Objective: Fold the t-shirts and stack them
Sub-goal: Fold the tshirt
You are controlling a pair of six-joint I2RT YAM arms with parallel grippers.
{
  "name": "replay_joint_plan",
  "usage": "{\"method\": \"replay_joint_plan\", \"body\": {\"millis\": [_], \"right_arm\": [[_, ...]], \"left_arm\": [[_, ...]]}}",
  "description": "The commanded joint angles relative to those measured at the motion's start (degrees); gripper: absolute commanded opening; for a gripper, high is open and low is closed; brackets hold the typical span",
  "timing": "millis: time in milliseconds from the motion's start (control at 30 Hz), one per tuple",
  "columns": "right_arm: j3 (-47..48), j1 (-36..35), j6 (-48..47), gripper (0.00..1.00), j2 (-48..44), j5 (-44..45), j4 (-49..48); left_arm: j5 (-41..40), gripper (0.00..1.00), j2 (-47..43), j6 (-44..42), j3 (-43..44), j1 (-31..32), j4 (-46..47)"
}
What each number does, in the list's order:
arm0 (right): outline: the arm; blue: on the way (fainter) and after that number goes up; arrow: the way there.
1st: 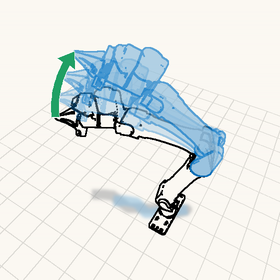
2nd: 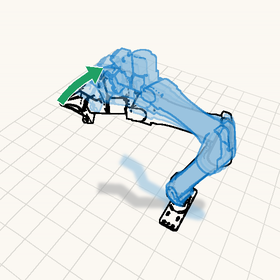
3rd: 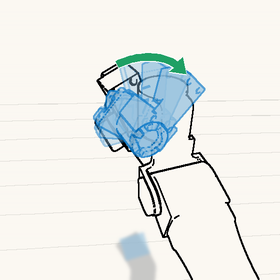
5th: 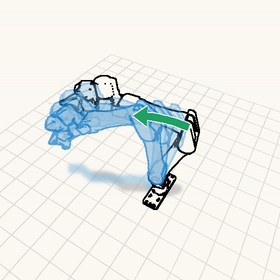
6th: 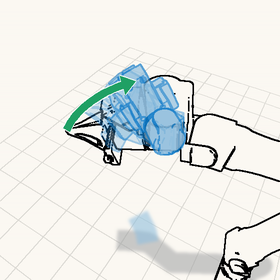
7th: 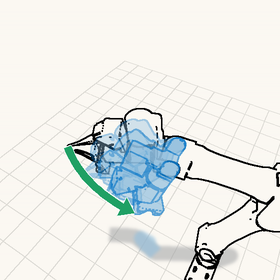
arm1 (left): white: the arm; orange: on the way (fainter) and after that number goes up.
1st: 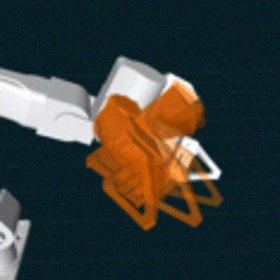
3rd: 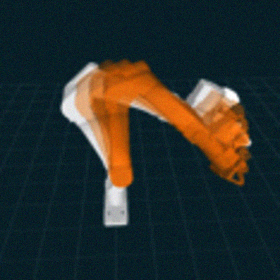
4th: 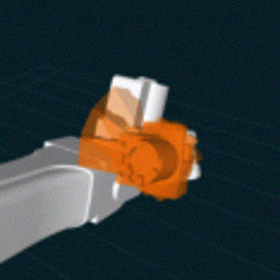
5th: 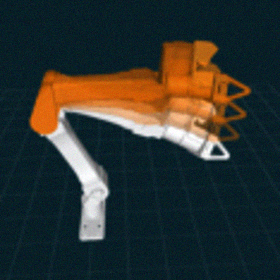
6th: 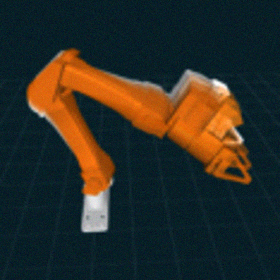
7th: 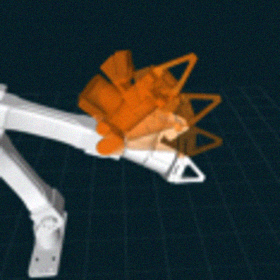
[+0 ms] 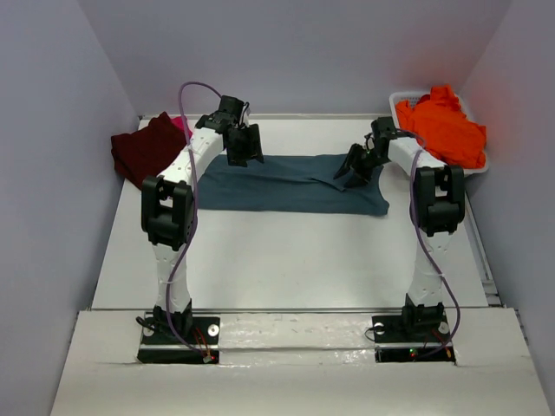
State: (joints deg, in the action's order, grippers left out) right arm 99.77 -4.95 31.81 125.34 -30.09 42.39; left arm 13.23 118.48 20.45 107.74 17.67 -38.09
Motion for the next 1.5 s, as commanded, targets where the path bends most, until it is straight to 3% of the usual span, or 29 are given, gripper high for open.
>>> {"method": "replay_joint_plan", "body": {"millis": [0,467,533,767,933,1267,1467], "right_arm": [[-2.29,0.03,0.53,0.54,-1.23,-0.41,-1.61],[-6.95,-1.03,1.58,0.53,-4.58,-0.41,-3.19],[-6.87,-1.03,1.85,0.51,-4.23,-0.5,-3.63],[-3.44,-1.03,3.08,0.24,-1.42,-1.73,-3.9],[-0.63,-1.03,3.08,0.16,-0.8,-1.64,-3.11],[6.58,-1.03,2.99,0.13,2.01,-1.64,-0.47],[17.29,-1.03,2.38,0.13,7.97,-2.17,2.51]], "left_arm": [[-0.4,0.66,0.0,-1.29,1.24,0.43,-1.03],[-0.31,0.66,0.18,-1.11,0.54,0.43,-0.59],[-0.4,0.66,0.18,-1.2,0.36,0.43,-0.59],[-0.75,0.65,0.09,-1.38,0.01,0.43,-0.85],[-1.19,0.65,0.09,-1.73,-0.25,0.43,-1.03],[-1.02,0.65,0.53,-1.73,-0.17,0.43,-0.94],[-1.72,0.65,0.35,-2.08,-0.25,0.43,-1.55]]}}
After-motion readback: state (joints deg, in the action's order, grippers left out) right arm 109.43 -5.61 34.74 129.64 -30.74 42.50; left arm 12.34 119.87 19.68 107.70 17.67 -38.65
